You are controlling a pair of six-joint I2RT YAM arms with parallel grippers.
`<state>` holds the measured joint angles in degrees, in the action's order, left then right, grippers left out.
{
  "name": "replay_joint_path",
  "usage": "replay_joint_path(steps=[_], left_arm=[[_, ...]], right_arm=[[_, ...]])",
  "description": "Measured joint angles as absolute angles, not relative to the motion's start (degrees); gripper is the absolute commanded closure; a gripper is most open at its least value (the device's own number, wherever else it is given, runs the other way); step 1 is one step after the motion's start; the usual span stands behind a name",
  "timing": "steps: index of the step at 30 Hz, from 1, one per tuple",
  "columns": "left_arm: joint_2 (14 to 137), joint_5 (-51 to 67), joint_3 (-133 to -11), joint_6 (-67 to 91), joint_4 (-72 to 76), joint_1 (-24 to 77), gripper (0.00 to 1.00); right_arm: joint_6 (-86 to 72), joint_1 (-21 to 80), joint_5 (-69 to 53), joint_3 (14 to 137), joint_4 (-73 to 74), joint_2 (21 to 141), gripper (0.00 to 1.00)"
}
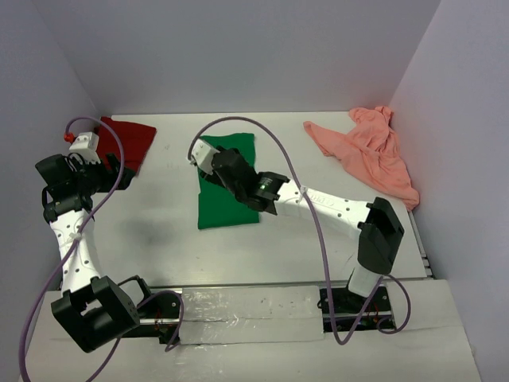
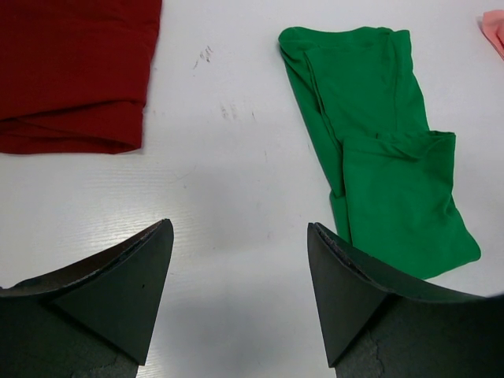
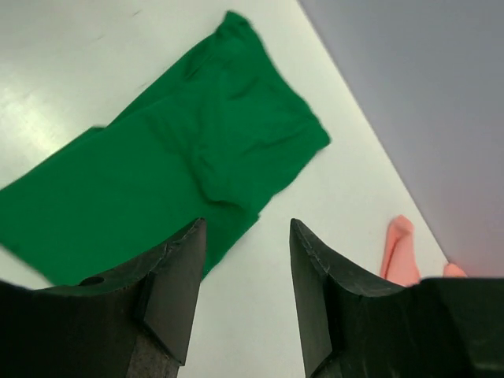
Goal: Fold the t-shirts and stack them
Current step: Fold the folded rectangular tshirt in 1/3 of the way, then grab one side of the 2/3 rectangular tshirt with right arm
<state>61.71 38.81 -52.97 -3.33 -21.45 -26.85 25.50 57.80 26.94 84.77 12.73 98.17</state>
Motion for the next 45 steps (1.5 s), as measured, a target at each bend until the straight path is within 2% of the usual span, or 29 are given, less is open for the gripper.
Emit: replay_joint_path(steps=[5, 13, 25, 35, 38, 39, 40, 41, 45], left_arm=[[61.54, 39.24, -52.97, -3.33, -21.47, -26.85, 0.22], [60.95, 39.31, -52.97, -3.46, -21.50, -26.85, 0.22], [60.93, 39.33, -52.97, -3.68, -21.50, -26.85, 0.22], [60.93, 39.35, -52.97, -3.73, -21.52, -26.85, 0.22], [60.93, 39.42, -52.97, -3.75, -21.52, -26.85, 0.22], [60.93, 39.44, -52.97, -3.75, -21.52, -26.85, 0.22], [60.93, 39.46, -52.97, -3.75, -21.52, -26.85, 0.22], [60.93, 39.51, -52.97, -3.77, -21.52, -26.85, 0.22], [60.90, 39.75, -52.97, -3.88, -21.56, -26.85, 0.22]], right_arm=[[26.72, 61.93, 24.80, 75.79, 13.37, 97.19, 0.46], [33.10, 70.02, 28.27, 62.19, 12.91, 103.59, 0.45], [36.40, 72.29, 32.75, 62.78, 6.74, 109.54, 0.45], [41.71, 71.92, 42.06, 66.06, -2.13, 117.97, 0.46], [43.42, 70.74, 43.75, 67.09, -5.02, 120.03, 0.56], [43.81, 70.17, 43.94, 67.57, -5.30, 120.66, 0.75], [43.97, 69.43, 43.57, 68.14, -5.43, 121.36, 0.89], [43.92, 68.66, 42.96, 68.49, -5.15, 121.99, 1.00], [42.81, 66.30, 42.70, 70.74, -2.07, 122.80, 1.00]])
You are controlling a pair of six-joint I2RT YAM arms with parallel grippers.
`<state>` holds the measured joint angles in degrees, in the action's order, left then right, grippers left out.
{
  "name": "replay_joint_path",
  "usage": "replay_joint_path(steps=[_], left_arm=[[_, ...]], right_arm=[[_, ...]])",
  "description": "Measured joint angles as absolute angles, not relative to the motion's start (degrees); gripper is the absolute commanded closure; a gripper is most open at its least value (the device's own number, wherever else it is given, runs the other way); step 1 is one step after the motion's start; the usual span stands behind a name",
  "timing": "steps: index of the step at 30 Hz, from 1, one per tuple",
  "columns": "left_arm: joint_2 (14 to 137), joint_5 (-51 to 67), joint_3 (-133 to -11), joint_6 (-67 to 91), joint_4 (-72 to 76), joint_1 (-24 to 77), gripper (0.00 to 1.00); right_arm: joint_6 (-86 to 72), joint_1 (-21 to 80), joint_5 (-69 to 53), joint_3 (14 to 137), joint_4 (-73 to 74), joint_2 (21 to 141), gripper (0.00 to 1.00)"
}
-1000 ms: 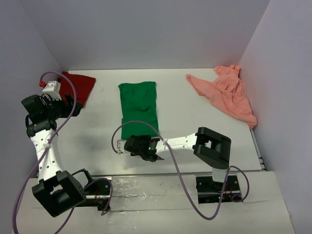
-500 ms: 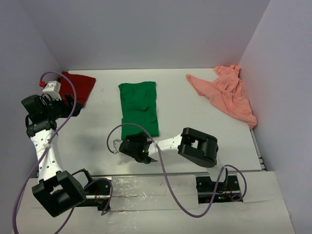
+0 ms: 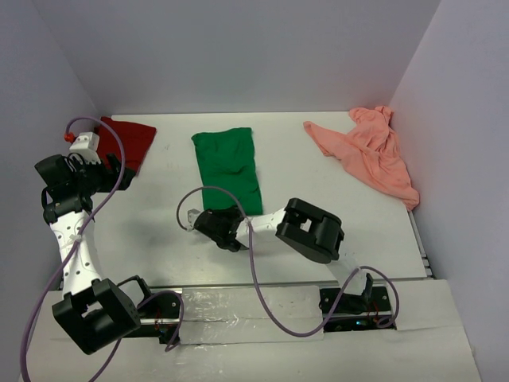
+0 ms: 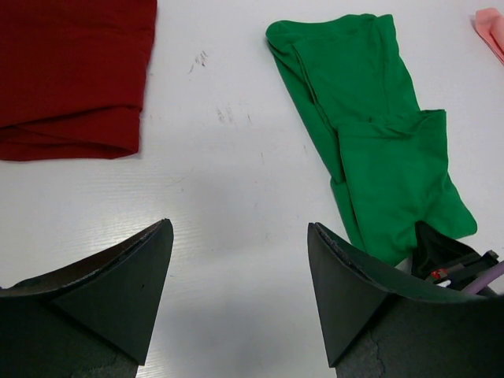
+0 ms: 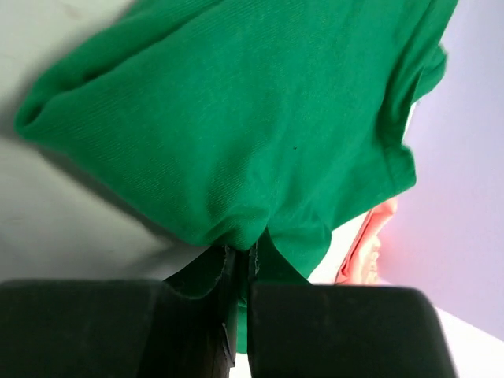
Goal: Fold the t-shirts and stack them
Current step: Grab one side of the 2/3 rectangular tshirt with right arm, then fold the long partially folded tshirt into a neat square
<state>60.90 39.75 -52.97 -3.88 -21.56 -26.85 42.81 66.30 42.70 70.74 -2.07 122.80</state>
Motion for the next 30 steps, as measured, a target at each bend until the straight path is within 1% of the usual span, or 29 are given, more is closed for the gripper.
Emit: replay_joint_path(steps=[4, 8, 12, 16, 20, 22, 25, 30], left_arm=[[60.77, 39.83, -52.97, -4.01, -21.69, -26.85, 0.22], [60.42, 40.38, -52.97, -4.29, -22.11, -26.94, 0.22], [60.29, 41.04, -52.97, -4.78, -22.96, -27.00, 0.22], [60.27, 41.41, -52.97, -5.13, -23.57, -27.11, 0.22], [60.27, 41.95, -53.23, -5.21, -24.23, -27.11, 0.22], [60.29, 42.30, -53.39, -5.23, -24.32, -27.11, 0.22], [60.38, 42.54, -53.56, -5.26, -24.47, -27.11, 0.22], [60.84, 42.94, -53.78, -5.34, -24.73, -27.11, 0.22]], right_arm=[[39.77, 66.30, 40.45, 70.98, 3.73, 120.99, 1.00], [34.87, 69.58, 35.44, 70.98, 14.33, 117.05, 1.00], [29.34, 75.35, 26.33, 73.08, 27.59, 112.55, 1.00], [25.96, 80.20, 16.29, 78.00, 39.70, 109.58, 1.00], [24.49, 82.15, 8.93, 83.44, 48.31, 106.89, 1.00], [24.49, 81.82, 8.01, 85.71, 50.19, 105.23, 1.00], [25.12, 79.46, 9.89, 88.84, 51.31, 104.33, 1.00], [28.51, 68.84, 15.35, 95.85, 48.60, 107.98, 1.00]])
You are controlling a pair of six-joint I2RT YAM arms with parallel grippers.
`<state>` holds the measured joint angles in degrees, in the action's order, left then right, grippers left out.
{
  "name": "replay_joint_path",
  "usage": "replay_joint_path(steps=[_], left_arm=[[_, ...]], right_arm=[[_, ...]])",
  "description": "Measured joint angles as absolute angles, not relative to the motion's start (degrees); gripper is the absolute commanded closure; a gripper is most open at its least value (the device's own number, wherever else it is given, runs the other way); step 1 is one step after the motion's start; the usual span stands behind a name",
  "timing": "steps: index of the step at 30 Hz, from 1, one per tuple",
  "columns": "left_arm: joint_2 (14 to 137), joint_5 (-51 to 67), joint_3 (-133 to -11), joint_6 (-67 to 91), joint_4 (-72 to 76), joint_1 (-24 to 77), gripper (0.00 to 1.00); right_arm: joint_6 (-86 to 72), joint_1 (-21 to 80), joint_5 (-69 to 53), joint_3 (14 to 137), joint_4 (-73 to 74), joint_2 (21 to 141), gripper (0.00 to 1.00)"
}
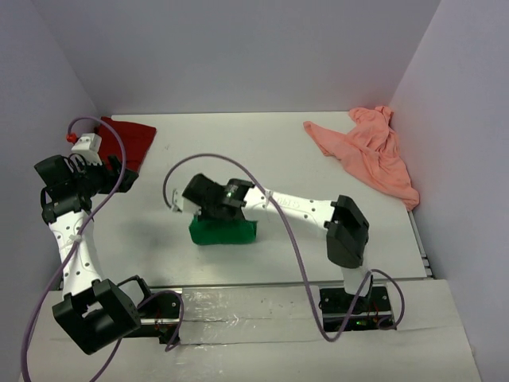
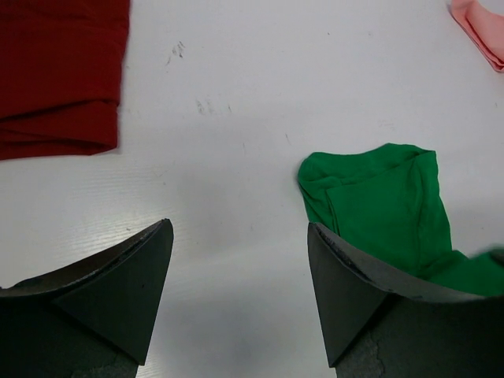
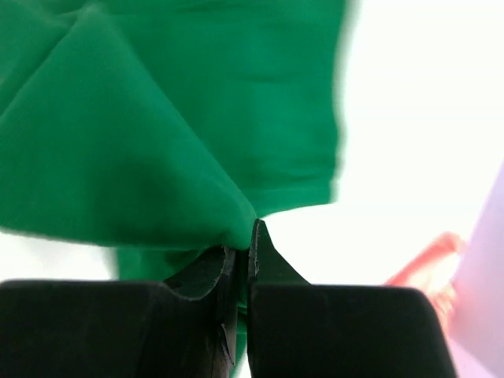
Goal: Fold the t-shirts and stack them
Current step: Fold the long partially folded tshirt into a neat square
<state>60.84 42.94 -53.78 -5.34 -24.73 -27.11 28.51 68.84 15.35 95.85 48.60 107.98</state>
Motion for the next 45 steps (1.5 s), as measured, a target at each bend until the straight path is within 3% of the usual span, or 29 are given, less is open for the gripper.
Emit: replay_joint_path(steps=[5, 12, 15, 16, 19, 26, 29, 32, 40, 45], left_arm=[[60.88, 43.07, -53.78, -5.52, -24.91, -27.11, 0.22], [61.08, 43.64, -53.80, -5.89, -24.95, -27.11, 0.22], [61.10, 43.92, -53.82, -6.24, -24.95, -27.11, 0.22], [61.10, 43.99, -53.82, -6.31, -24.97, -27.11, 0.22], [61.21, 44.25, -53.82, -6.59, -25.04, -27.11, 0.21], [61.23, 45.04, -53.82, -6.76, -25.67, -27.11, 0.21], [61.23, 45.32, -53.82, -6.79, -26.00, -27.11, 0.21], [61.21, 46.04, -53.82, -7.03, -26.24, -27.11, 0.21], [61.98, 52.56, -54.13, -10.22, -28.60, -26.20, 0.22], [66.26, 53.01, -56.71, -14.63, -32.10, -14.55, 0.23]], right_arm=[[34.04, 59.75, 21.93, 102.24, 43.00, 116.38, 1.00], [39.99, 55.68, 26.04, 108.79, 36.93, 126.15, 1.00], [41.87, 55.24, 27.14, 108.14, 32.58, 127.17, 0.81], [42.26, 55.24, 27.70, 107.50, 30.65, 127.22, 0.61], [44.25, 55.22, 30.74, 104.27, 21.56, 127.22, 0.44], [53.47, 55.22, 43.64, 88.71, -13.54, 127.24, 0.41], [54.26, 55.22, 47.24, 86.43, -23.31, 126.80, 0.46], [50.54, 55.16, 47.00, 85.56, -20.95, 124.01, 0.47], [25.67, 54.11, 27.33, 92.27, 12.67, 107.83, 0.45], [18.74, 52.14, 15.70, 90.41, 24.16, 94.45, 0.43]])
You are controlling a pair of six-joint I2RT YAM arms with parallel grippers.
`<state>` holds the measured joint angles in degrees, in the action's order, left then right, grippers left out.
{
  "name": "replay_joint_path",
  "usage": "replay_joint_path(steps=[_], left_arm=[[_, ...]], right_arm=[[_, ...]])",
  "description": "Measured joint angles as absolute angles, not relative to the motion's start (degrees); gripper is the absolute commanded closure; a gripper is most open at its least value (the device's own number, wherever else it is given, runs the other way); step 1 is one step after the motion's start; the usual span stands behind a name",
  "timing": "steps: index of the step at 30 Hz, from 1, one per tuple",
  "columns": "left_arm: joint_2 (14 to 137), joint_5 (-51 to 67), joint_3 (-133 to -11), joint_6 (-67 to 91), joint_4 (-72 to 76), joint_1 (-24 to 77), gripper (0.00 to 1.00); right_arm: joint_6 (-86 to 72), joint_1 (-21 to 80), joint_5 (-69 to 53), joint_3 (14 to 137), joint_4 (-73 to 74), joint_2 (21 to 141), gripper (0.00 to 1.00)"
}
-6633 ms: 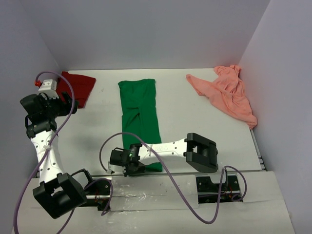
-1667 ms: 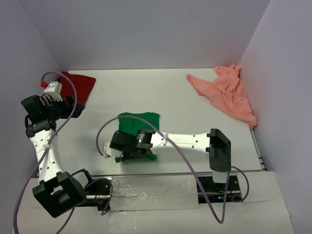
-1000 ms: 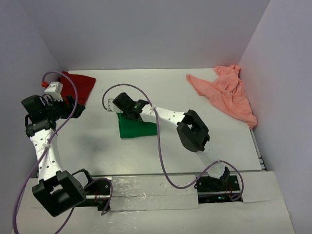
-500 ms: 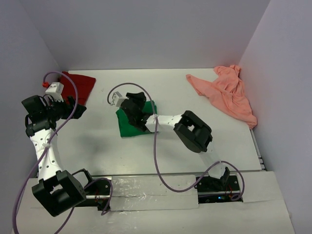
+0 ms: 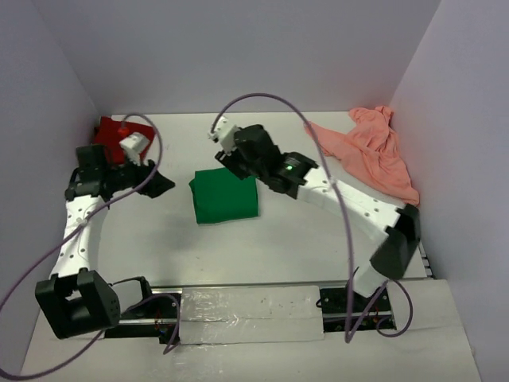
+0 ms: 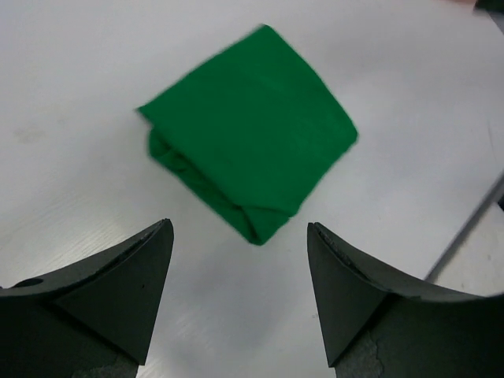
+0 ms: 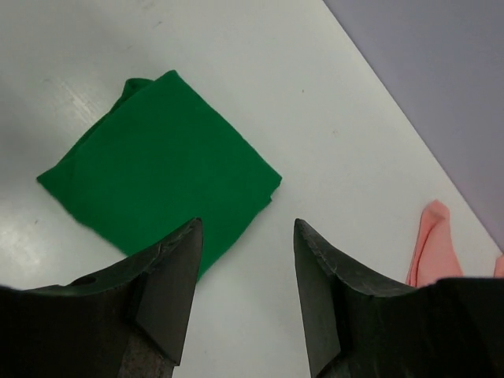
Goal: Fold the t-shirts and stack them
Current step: Fold the long partially folded tshirt into a neat square, then smooth out wrinkles on the folded tshirt
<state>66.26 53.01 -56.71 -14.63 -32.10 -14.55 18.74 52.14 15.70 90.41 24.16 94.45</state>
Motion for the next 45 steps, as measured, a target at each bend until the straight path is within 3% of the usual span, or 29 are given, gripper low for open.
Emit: replay_joint_path(steps=[5, 9, 16, 22, 28, 35, 36, 37, 38, 45], left_arm=[[69.36, 46.26, -56.16, -17.69, -31.18, 4.86, 0.24], [69.69, 36.21, -51.70, -18.94, -26.57, 12.75, 0.24], [71.05, 21.43, -43.90, -18.61, -22.70, 13.96, 0.24], [70.59, 16.19, -39.99, -17.98, -23.18, 13.93, 0.24], [69.58, 18.37, -39.99, -18.20, -23.09, 13.02, 0.26], [73.08, 30.48, -41.82, -19.31, -24.23, 9.91, 0.32], [74.35, 32.51, -42.46, -19.81, -24.69, 9.26, 0.33], [75.72, 34.46, -43.00, -20.29, -25.02, 8.49, 0.33], [76.82, 36.12, -43.33, -20.82, -25.34, 7.70, 0.33], [78.15, 44.18, -43.92, -23.81, -29.32, 2.90, 0.32]], right_arm=[[16.08, 47.72, 10.63, 84.18, 28.82, 80.75, 0.41], [15.20, 42.17, 7.42, 77.36, 29.80, 73.84, 0.41], [13.67, 35.57, 1.28, 72.60, 30.28, 75.55, 0.46], [13.61, 37.10, -2.35, 78.50, 31.57, 86.67, 0.50], [14.79, 42.94, -0.84, 83.26, 31.90, 96.71, 0.52], [15.40, 48.38, 1.08, 86.56, 32.01, 103.04, 0.66], [15.49, 48.71, 1.08, 87.48, 32.03, 104.33, 0.71], [15.68, 48.88, 1.08, 88.25, 31.97, 105.47, 0.98], [16.12, 48.90, 1.10, 88.97, 31.81, 106.63, 1.00], [15.70, 48.86, -0.36, 92.14, 32.21, 113.12, 1.00]])
